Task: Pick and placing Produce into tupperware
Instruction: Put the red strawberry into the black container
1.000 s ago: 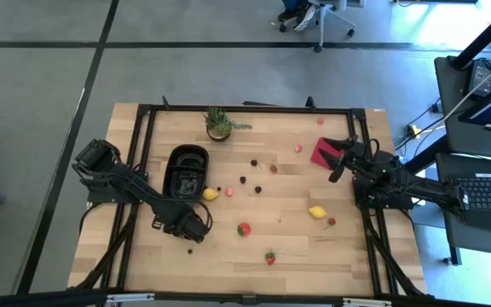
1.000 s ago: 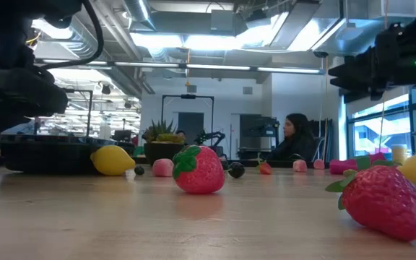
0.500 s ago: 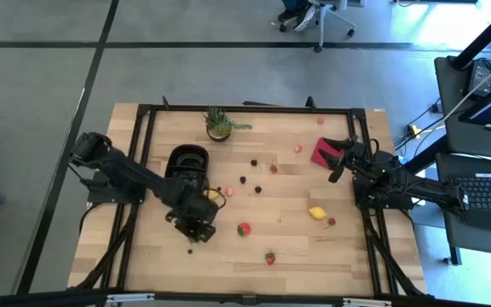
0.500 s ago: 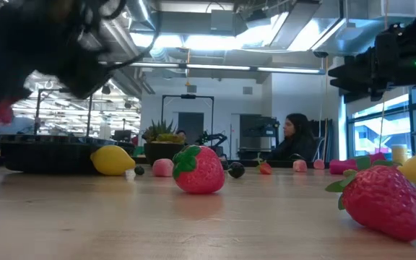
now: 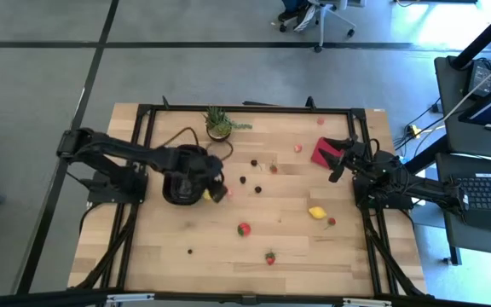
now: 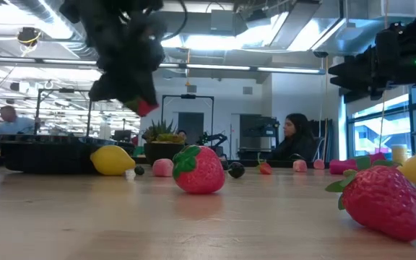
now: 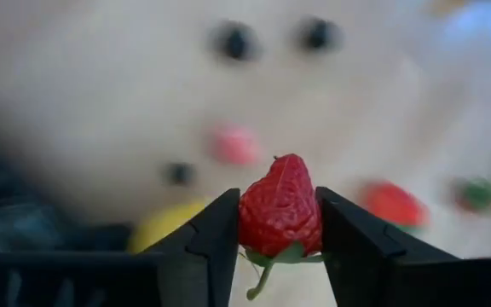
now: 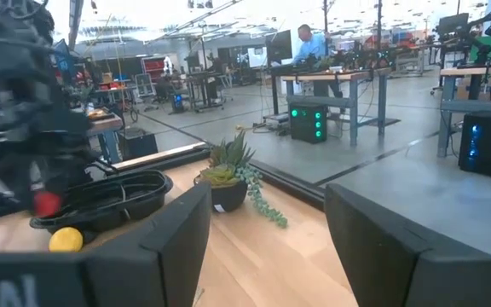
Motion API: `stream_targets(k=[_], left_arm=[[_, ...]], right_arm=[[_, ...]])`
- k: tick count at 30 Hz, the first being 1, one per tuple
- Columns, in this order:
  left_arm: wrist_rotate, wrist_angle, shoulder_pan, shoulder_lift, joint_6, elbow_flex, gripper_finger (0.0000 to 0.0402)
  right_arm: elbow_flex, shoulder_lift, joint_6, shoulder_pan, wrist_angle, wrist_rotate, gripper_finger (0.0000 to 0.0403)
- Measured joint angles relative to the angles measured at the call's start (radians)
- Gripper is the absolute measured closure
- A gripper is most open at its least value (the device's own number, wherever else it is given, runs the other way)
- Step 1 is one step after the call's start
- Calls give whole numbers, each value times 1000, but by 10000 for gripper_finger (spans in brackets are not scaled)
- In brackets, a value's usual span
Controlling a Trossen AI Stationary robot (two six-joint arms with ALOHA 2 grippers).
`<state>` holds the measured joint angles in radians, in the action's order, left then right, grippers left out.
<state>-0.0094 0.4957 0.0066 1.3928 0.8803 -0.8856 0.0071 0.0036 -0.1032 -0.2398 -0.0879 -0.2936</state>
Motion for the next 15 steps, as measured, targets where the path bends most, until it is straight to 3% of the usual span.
stream_targets(k=[8, 15], left_arm=[[-201, 240, 154, -19, 29, 0, 285], [-233, 329, 255, -19, 26, 0, 256]], right_arm=[[0, 0, 1, 0, -8, 0, 171], [0, 0, 0, 0, -7, 0, 171]])
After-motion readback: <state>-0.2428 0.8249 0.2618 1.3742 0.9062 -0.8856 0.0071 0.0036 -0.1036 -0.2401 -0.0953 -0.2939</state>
